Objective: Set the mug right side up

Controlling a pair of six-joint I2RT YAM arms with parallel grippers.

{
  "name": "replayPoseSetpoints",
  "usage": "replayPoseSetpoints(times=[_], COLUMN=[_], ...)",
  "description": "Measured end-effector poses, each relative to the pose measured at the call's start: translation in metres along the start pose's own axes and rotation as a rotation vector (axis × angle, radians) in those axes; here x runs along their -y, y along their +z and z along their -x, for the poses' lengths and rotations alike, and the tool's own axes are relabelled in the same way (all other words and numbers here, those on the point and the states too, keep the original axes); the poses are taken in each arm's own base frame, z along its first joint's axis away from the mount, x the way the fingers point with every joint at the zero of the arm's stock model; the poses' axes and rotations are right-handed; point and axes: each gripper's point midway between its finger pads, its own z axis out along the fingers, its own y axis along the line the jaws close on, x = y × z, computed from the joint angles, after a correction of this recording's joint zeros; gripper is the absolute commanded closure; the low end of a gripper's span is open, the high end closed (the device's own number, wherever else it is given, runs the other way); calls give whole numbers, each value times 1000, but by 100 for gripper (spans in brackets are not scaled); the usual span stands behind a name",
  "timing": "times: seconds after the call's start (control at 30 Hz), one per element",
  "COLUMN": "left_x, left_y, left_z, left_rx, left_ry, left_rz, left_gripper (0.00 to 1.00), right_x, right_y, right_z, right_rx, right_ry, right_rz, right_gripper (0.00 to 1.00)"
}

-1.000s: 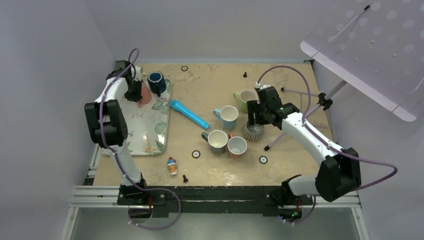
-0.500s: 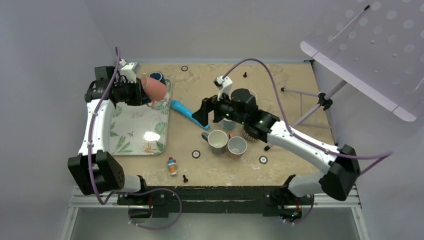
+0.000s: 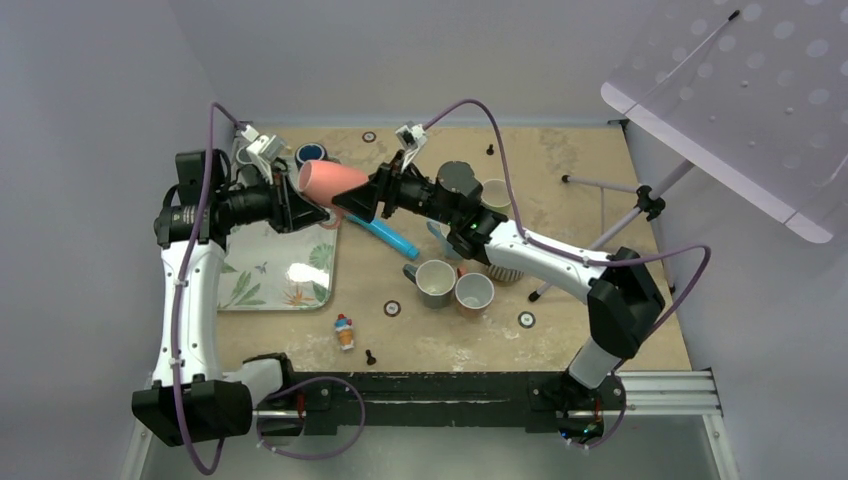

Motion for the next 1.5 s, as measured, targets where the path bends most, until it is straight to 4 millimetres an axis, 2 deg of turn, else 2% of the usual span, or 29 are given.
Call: replayPoseSetpoints(times=[0.03, 0.07, 0.1, 0.13, 0.17, 0.2, 0.23, 0.27, 0.3, 0.37, 0.5, 0.63, 0.73, 0.83, 0.93, 1.03, 1.13, 1.2, 1.37, 1.5], left_x=[6, 9, 11, 11, 11, 8, 7, 9, 10, 10, -8, -41, -68, -96, -126, -155, -176, -188, -219, -253], left_y=[0, 1, 0, 0, 0, 0, 0, -1, -1, 2, 2, -2, -6, -6, -3, 0, 3, 5, 6, 13], left_z=[-2, -4, -4, -3, -4, -5, -6, -10, -12, -18, -25, -24, -15, -10, -14, -25, -32, -36, -41, -30], left_rx=[-3, -7, -4, -1, -2, -4, -9, -20, -27, -54, -89, -109, -117, -139, -183, -240, -287, -312, -367, -378], left_ry=[-4, -8, -5, 3, 8, 14, -10, -59, -71, -33, 26, 64, 93, 94, 70, 35, 13, 1, -25, -50], left_rz=[-26, -47, -61, -70, -72, -68, -74, -96, -110, -102, 10, 181, 305, 398, 477, 546, 584, 607, 679, 737], left_gripper=[100, 100, 100, 100, 100, 87, 61, 20, 2, 0, 0, 0, 0, 0, 0, 0, 0, 0, 0, 0], right_x=[-6, -12, -15, -19, -21, -27, -35, -43, -45, -42, -6, 41, 76, 111, 159, 195, 215, 225, 257, 288], right_y=[4, 7, 9, 11, 12, 11, 9, 6, 5, 5, -6, -36, -69, -118, -192, -260, -308, -327, -348, -359], right_z=[6, 9, 9, 8, 8, 6, 6, 8, 8, 7, 5, 15, 37, 58, 74, 77, 68, 56, 24, 1], right_rx=[16, 21, 21, 16, 15, 5, -5, -6, -8, -9, -41, -105, -155, -210, -279, -364, -459, -529, -681, -756], right_ry=[6, 15, 29, 46, 53, 75, 52, 19, 3, -8, -73, -195, -291, -333, -321, -280, -226, -194, -103, -14], right_rz=[31, 60, 83, 108, 128, 163, 210, 249, 251, 199, -38, -353, -622, -856, -1125, -1357, -1488, -1525, -1536, -1522], right_gripper=[37, 47, 61, 83, 100, 100, 100, 100, 100, 100, 100, 100, 100, 100, 100, 100, 100, 100, 100, 100])
